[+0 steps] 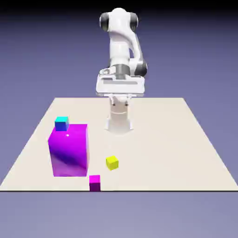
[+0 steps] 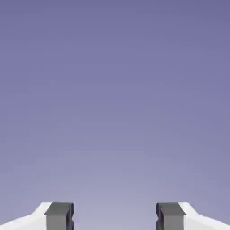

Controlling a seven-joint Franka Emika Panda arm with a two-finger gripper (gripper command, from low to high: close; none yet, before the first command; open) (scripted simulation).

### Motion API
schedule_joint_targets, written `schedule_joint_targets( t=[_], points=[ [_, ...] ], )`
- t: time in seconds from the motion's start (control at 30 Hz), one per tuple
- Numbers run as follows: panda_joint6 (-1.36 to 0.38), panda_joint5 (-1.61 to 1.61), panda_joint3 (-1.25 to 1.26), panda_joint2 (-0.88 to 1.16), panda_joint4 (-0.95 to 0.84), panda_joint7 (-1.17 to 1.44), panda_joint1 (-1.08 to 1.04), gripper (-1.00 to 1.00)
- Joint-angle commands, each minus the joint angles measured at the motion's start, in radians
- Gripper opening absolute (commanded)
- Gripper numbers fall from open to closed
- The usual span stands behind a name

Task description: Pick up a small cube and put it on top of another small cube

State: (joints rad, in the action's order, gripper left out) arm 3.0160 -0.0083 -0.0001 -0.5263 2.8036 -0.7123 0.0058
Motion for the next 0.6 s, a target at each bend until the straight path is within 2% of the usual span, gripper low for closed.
schedule_joint_targets(
  t=[0.0,0.57],
  points=[
    [-0.017,-0.007,0.0,0.036,-0.005,0.024,-0.005,0.0],
    [-0.294,-0.116,-0.002,0.613,-0.089,0.402,-0.087,0.0]
  ],
)
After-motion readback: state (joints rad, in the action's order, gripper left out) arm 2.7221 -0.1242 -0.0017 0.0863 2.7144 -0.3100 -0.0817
